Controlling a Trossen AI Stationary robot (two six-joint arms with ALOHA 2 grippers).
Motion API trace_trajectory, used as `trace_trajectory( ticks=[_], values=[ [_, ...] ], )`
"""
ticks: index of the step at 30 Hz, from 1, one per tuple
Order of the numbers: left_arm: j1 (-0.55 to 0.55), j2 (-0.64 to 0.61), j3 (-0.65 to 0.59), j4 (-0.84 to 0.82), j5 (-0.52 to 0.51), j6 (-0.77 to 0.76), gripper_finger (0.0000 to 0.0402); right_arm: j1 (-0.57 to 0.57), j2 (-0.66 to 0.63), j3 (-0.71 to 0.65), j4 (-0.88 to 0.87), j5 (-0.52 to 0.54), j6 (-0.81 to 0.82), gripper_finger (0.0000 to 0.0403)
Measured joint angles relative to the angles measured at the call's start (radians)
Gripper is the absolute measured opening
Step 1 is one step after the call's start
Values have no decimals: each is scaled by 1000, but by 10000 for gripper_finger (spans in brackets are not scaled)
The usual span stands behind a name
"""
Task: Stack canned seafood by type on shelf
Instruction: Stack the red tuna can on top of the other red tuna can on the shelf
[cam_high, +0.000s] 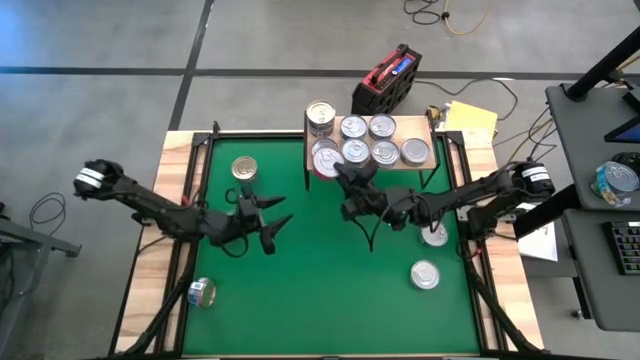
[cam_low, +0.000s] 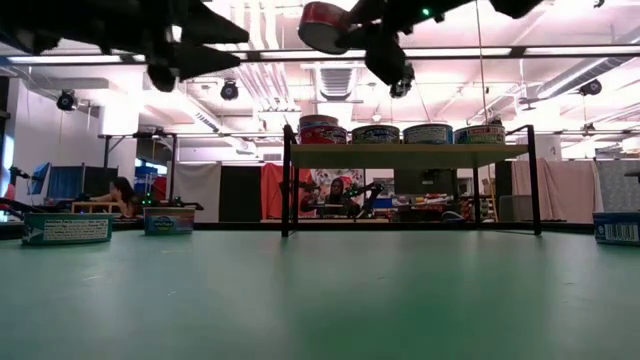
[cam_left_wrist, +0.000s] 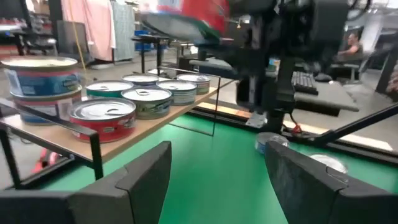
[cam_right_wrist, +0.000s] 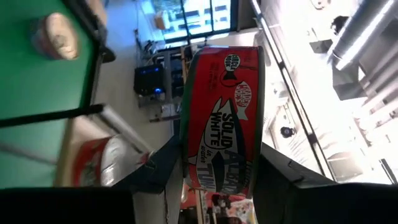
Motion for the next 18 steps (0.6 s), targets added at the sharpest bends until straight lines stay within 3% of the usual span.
trace_trajectory(
  ticks=[4, 7, 13, 18],
  values=[
    [-66, -12, 0, -3, -68, 63, 241, -42, 1, 56, -60, -25, 59, 129],
    [-116, -12, 0, -4, -176, 104, 241, -73, 2, 95, -146, -74, 136, 129],
    [-201, -11, 0, -5, -378, 203, 241, -113, 2, 181, -391, -90, 303, 130],
    [-224, -10, 0, -11, -486, 272, 241, -125, 2, 255, -595, -112, 442, 130]
  ],
)
